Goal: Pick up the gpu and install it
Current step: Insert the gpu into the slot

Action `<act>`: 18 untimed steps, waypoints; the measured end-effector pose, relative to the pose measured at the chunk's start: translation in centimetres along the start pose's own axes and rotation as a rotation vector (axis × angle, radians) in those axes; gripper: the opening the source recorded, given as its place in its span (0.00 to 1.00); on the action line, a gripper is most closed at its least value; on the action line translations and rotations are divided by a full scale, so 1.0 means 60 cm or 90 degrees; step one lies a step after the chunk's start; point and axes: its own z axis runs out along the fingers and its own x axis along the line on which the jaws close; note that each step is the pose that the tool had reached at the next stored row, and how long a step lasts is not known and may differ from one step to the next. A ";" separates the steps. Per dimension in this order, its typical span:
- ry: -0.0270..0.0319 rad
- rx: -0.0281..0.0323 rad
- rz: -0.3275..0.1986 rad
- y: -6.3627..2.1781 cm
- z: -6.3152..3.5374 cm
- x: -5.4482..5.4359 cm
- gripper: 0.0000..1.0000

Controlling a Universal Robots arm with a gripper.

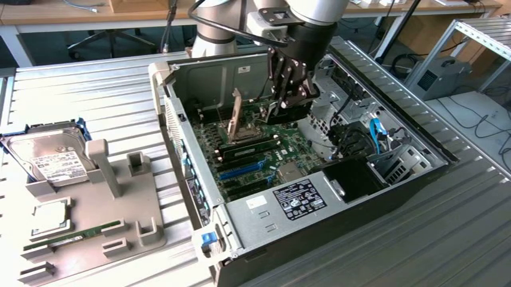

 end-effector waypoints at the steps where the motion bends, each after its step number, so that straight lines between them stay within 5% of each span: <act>1: -0.0001 0.0000 0.000 0.000 0.000 0.001 0.26; 18: -0.0002 0.0000 0.000 0.012 0.004 0.021 0.26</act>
